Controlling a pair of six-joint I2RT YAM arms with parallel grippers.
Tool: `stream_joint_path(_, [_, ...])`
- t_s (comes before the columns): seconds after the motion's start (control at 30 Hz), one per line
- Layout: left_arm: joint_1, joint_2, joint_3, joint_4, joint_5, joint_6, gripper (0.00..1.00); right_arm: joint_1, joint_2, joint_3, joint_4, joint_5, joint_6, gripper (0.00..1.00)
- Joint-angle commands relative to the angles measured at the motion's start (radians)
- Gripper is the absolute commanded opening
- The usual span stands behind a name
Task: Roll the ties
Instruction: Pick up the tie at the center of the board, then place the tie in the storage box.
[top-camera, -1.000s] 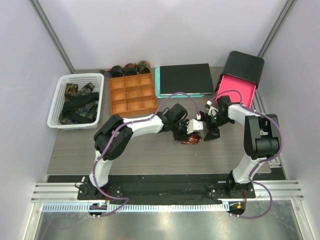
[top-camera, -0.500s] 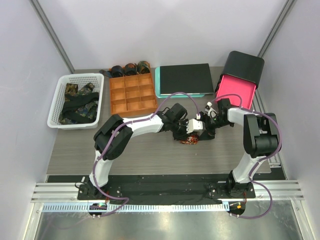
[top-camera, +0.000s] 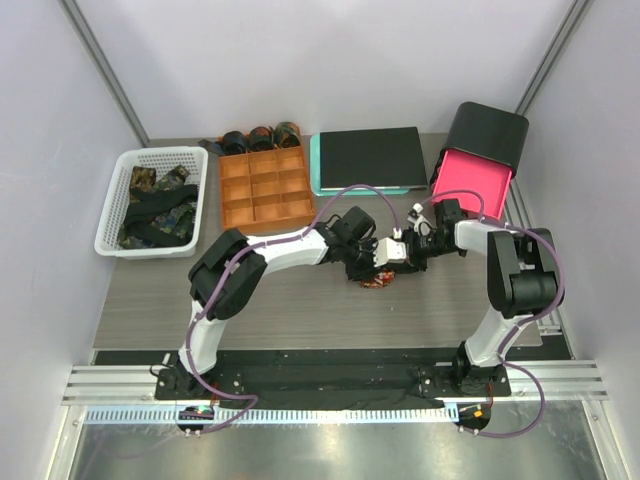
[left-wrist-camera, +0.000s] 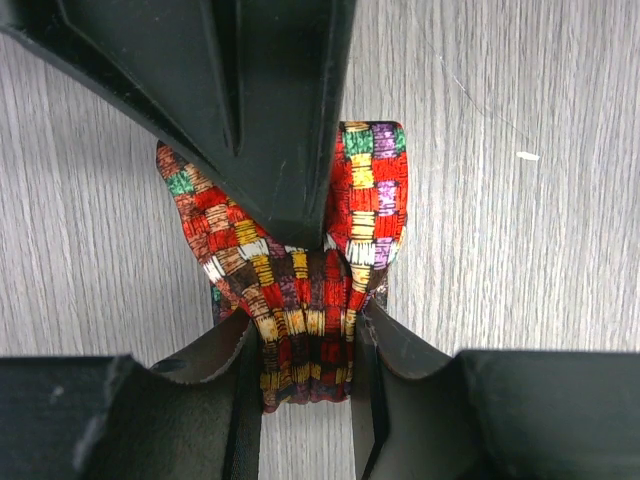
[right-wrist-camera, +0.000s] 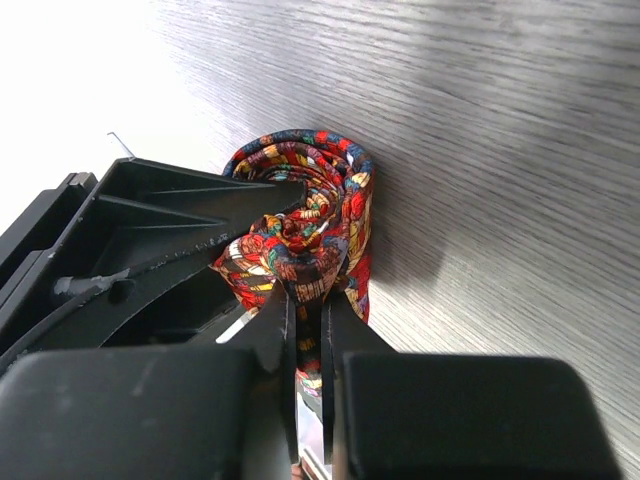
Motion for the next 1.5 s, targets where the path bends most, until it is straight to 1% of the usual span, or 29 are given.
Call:
stream_joint_path(0.0, [0.005, 0.054, 0.003, -0.099, -0.028, -0.043, 0.13, 0.010, -0.016, -0.024, 0.040, 0.134, -0.013, 0.01])
stream_joint_path(0.03, [0.008, 0.050, 0.004, -0.099, -0.027, -0.057, 0.17, 0.011, -0.025, -0.026, 0.040, 0.135, -0.008, 0.01])
stream_joint_path(0.07, [0.018, 0.043, 0.001, -0.096, -0.027, -0.066, 0.30, 0.011, -0.046, -0.023, 0.039, 0.141, 0.006, 0.01])
stream_joint_path(0.13, [0.038, 0.007, -0.011, -0.084, -0.008, -0.081, 0.43, 0.011, -0.068, -0.011, 0.037, 0.143, 0.017, 0.01])
stream_joint_path(0.17, [0.045, -0.018, -0.034, -0.058, -0.001, -0.109, 0.55, 0.010, -0.089, -0.004, 0.031, 0.144, 0.027, 0.01])
stream_joint_path(0.23, [0.065, -0.093, -0.058, -0.034, 0.010, -0.132, 0.67, 0.013, -0.109, 0.011, 0.019, 0.149, 0.044, 0.01])
stream_joint_path(0.27, [0.073, -0.117, -0.074, -0.031, 0.013, -0.152, 0.90, 0.016, -0.115, 0.029, 0.003, 0.152, 0.050, 0.01])
stream_joint_path(0.33, [0.090, -0.197, -0.088, -0.031, 0.025, -0.176, 0.99, 0.024, -0.131, 0.052, -0.013, 0.158, 0.066, 0.01])
stream_joint_path(0.43, [0.122, -0.297, -0.105, -0.080, 0.044, -0.213, 1.00, 0.037, -0.132, 0.114, -0.052, 0.178, 0.073, 0.01])
stream_joint_path(0.47, [0.133, -0.325, -0.112, -0.094, 0.044, -0.222, 1.00, 0.056, -0.129, 0.161, -0.081, 0.189, 0.069, 0.01])
stream_joint_path(0.6, [0.202, -0.429, -0.137, -0.180, 0.047, -0.275, 1.00, 0.103, -0.123, 0.298, -0.106, 0.250, 0.093, 0.01])
stream_joint_path(0.7, [0.277, -0.493, -0.152, -0.241, 0.042, -0.311, 1.00, 0.163, -0.077, 0.468, -0.144, 0.324, 0.067, 0.01])
stream_joint_path(0.73, [0.316, -0.509, -0.158, -0.255, 0.039, -0.336, 1.00, 0.178, -0.061, 0.562, -0.158, 0.342, 0.055, 0.01])
stream_joint_path(0.77, [0.335, -0.535, -0.172, -0.264, 0.033, -0.348, 1.00, 0.201, -0.021, 0.616, -0.168, 0.403, 0.026, 0.01])
stream_joint_path(0.8, [0.353, -0.549, -0.178, -0.269, 0.016, -0.359, 1.00, 0.241, -0.001, 0.669, -0.182, 0.437, 0.012, 0.01])
stream_joint_path(0.83, [0.386, -0.559, -0.195, -0.277, 0.009, -0.376, 1.00, 0.264, 0.019, 0.765, -0.205, 0.466, 0.004, 0.01])
stream_joint_path(0.87, [0.401, -0.585, -0.204, -0.278, -0.007, -0.385, 1.00, 0.283, 0.062, 0.810, -0.216, 0.521, -0.017, 0.01])
stream_joint_path(0.9, [0.416, -0.598, -0.215, -0.278, -0.040, -0.394, 1.00, 0.328, 0.082, 0.854, -0.225, 0.552, -0.029, 0.01])
stream_joint_path(0.93, [0.441, -0.615, -0.244, -0.271, -0.068, -0.426, 1.00, 0.349, 0.105, 0.926, -0.236, 0.587, -0.048, 0.01])
stream_joint_path(0.97, [0.453, -0.627, -0.256, -0.263, -0.095, -0.445, 1.00, 0.365, 0.145, 0.957, -0.238, 0.638, -0.058, 0.01])
stream_joint_path(1.0, [0.478, -0.651, -0.267, -0.261, -0.141, -0.463, 1.00, 0.391, 0.171, 0.983, -0.238, 0.654, -0.065, 0.01])
stream_joint_path(1.03, [0.492, -0.662, -0.285, -0.263, -0.151, -0.479, 1.00, 0.404, 0.194, 1.037, -0.239, 0.664, -0.066, 0.01])
stream_joint_path(1.07, [0.505, -0.673, -0.293, -0.264, -0.160, -0.509, 1.00, 0.418, 0.241, 1.060, -0.239, 0.695, -0.066, 0.01])
stream_joint_path(1.17, [0.553, -0.734, -0.330, -0.266, -0.212, -0.576, 1.00, 0.461, 0.305, 1.141, -0.230, 0.730, -0.083, 0.01])
stream_joint_path(1.33, [0.587, -0.825, -0.388, -0.287, -0.298, -0.608, 1.00, 0.522, 0.423, 1.252, -0.216, 0.804, -0.086, 0.01])
stream_joint_path(1.47, [0.611, -0.886, -0.442, -0.284, -0.318, -0.617, 1.00, 0.547, 0.484, 1.293, -0.224, 0.848, -0.077, 0.01])
